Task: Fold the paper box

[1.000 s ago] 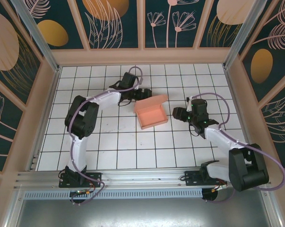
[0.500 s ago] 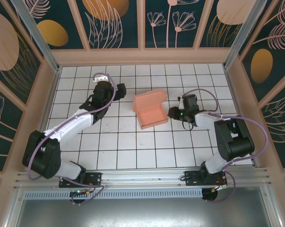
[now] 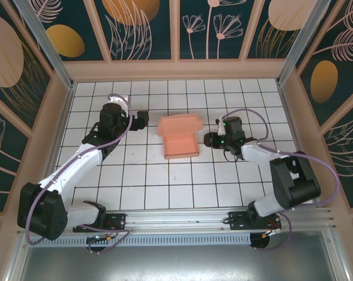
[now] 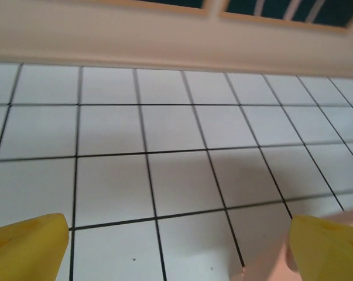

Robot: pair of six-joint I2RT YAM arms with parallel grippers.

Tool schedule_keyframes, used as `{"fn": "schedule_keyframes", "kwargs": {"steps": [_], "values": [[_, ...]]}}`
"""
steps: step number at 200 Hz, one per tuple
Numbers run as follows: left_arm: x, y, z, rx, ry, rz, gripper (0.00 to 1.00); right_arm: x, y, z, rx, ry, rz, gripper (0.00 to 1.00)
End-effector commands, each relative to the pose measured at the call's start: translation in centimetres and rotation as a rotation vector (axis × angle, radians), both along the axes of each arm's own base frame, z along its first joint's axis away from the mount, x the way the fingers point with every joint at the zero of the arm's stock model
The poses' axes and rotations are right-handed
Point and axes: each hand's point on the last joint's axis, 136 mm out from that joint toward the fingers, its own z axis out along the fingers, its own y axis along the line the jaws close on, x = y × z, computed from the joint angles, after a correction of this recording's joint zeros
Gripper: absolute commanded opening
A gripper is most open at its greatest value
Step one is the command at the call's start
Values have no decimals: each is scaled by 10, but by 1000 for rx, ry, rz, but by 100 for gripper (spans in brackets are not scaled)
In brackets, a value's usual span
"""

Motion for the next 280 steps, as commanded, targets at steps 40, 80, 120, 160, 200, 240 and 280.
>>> {"fn": "schedule_keyframes", "kwargs": {"steps": [40, 80, 120, 160, 200, 240, 280], "values": [[-18, -55, 17, 201, -5, -431, 93, 7, -2, 53, -33, -186, 90, 54], [-10, -67, -30, 366, 231, -482, 82, 9, -5, 67, -44, -230, 90, 55], [6, -66, -42, 461, 371, -444, 67, 10, -5, 62, -41, -225, 87, 55], [3, -74, -60, 465, 444, -491, 42, 13, -6, 53, -47, -203, 82, 55], [2, -76, -69, 463, 471, -499, 34, 14, -6, 50, -43, -193, 78, 55], [3, -84, -70, 422, 465, -519, 29, 13, -5, 48, -39, -187, 78, 55], [1, -92, -79, 390, 484, -553, 26, 12, -6, 45, -38, -177, 74, 55]]}}
